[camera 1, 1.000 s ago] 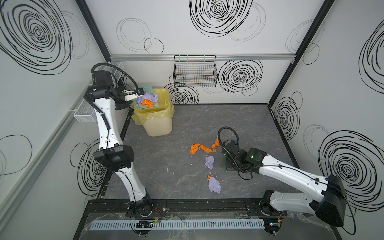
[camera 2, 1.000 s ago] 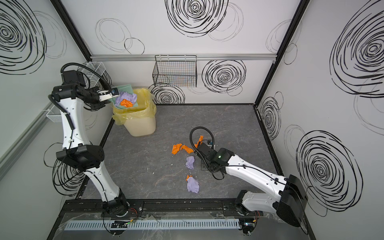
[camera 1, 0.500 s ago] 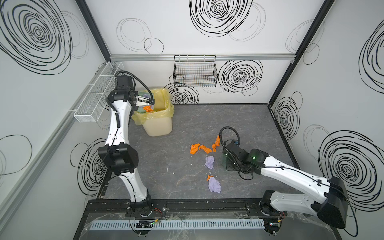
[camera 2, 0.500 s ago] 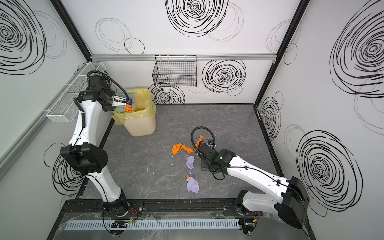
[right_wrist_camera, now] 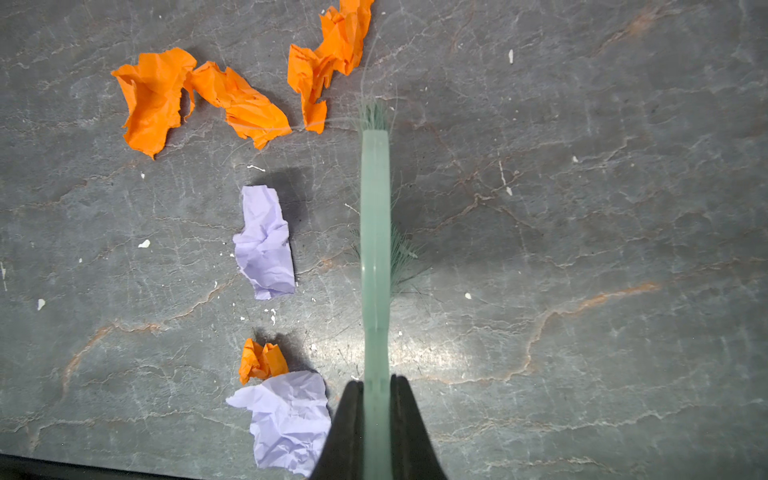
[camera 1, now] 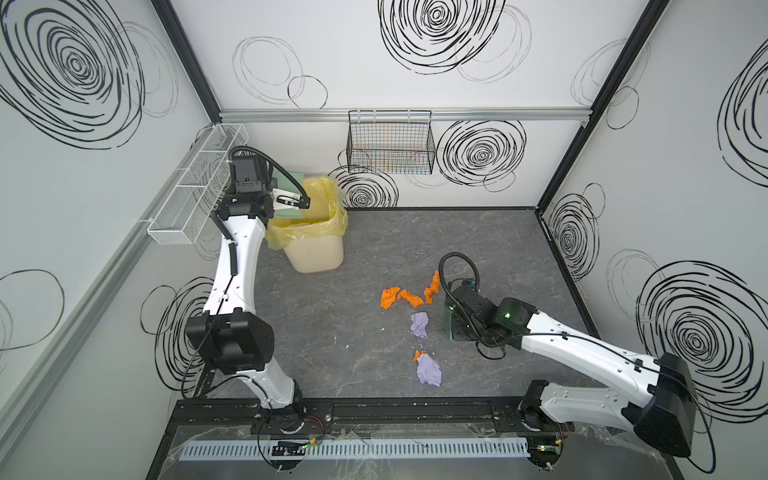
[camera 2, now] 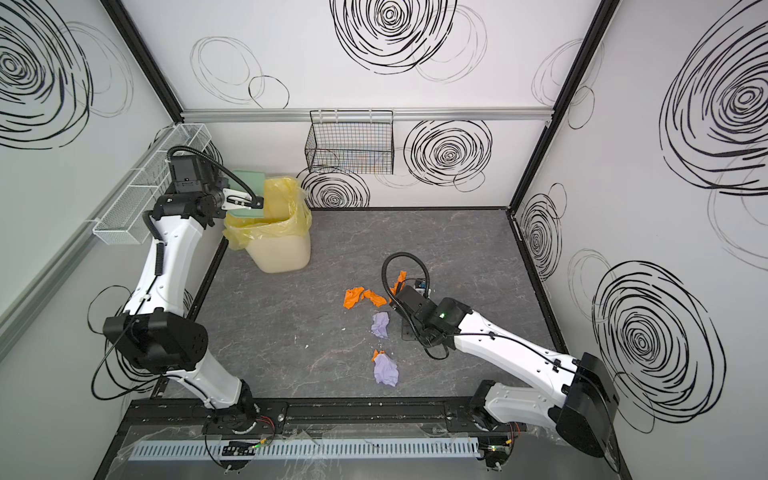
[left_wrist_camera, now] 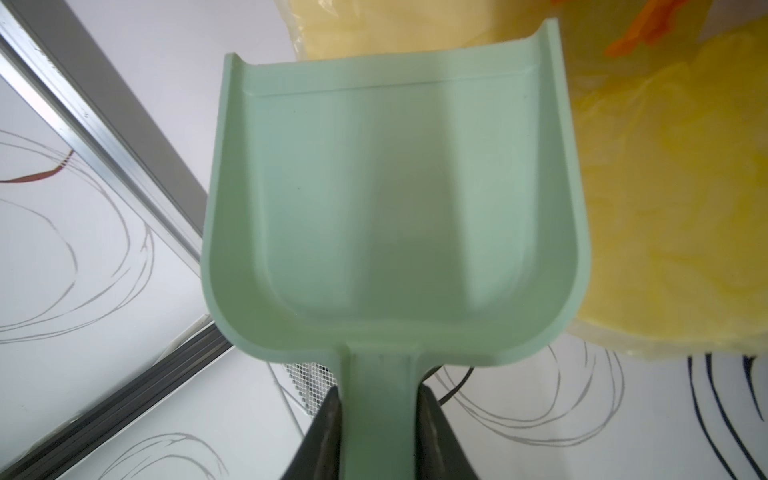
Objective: Sweep away the paper scraps from the table
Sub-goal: 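Lower the empty dustpan to the table with the left gripper beside the scraps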
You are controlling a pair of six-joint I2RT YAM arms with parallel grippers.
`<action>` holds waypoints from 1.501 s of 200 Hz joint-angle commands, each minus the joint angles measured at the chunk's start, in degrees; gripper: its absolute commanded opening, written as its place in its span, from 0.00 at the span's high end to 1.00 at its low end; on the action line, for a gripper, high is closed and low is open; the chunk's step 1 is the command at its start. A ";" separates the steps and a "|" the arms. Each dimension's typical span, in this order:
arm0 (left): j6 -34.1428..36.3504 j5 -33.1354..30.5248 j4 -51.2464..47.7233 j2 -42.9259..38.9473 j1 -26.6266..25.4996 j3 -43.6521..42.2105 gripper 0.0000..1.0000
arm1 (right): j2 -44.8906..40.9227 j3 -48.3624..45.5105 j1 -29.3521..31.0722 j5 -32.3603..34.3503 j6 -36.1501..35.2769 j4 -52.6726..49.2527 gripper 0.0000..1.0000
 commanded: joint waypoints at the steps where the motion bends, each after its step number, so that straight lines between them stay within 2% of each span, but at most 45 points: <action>1: 0.55 1.72 3.28 -1.52 -0.25 2.92 1.00 | 0.74 -0.47 0.16 0.91 -0.34 0.92 1.00; 21: -4.16 6.02 -2.35 -0.40 0.07 11.16 1.00 | 0.63 -0.26 0.06 1.46 -0.47 0.49 1.00; 45: -12.07 14.27 -11.38 0.38 1.22 22.22 1.00 | -0.46 0.30 -0.75 2.34 -0.63 0.19 1.00; 58: -16.01 19.44 -15.67 -1.01 1.89 24.62 1.00 | -1.34 1.09 -1.23 3.08 -0.88 0.24 1.00; 71: -18.94 24.75 -19.84 -3.84 2.45 23.57 1.00 | -2.00 2.38 -1.47 3.79 -1.65 0.31 1.00; 91: -21.48 31.44 -23.33 -10.65 3.18 15.07 1.00 | -3.39 5.53 -1.73 2.55 -4.14 0.03 1.00; 119: -23.03 37.68 -20.49 -23.49 3.15 -6.69 1.00 | -6.11 10.07 -0.97 -3.78 -6.63 -2.45 1.00; 138: -23.79 39.57 -16.68 -30.86 2.77 -20.30 1.00 | -8.81 10.91 3.24 -8.49 -7.63 -4.22 1.00; 157: -24.60 41.26 -15.36 -35.09 2.61 -29.09 1.00 | -12.99 7.84 8.76 -11.26 -6.39 -3.77 1.00; 220: -27.74 45.37 -13.26 -39.27 1.80 -43.34 1.00 | -21.22 -4.58 18.22 -10.35 5.42 -4.61 1.00; 252: -28.83 44.68 -10.96 -39.95 1.32 -48.06 1.00 | -18.67 -8.03 18.52 -9.98 3.77 0.95 1.00; 274: -29.07 44.76 -10.76 -40.14 1.35 -50.22 1.00 | -15.21 -8.31 18.15 -6.05 2.87 3.12 1.00; 300: -29.46 44.60 -9.72 -41.14 1.27 -53.78 1.00 | -12.71 -7.65 14.39 -4.14 0.51 6.85 1.00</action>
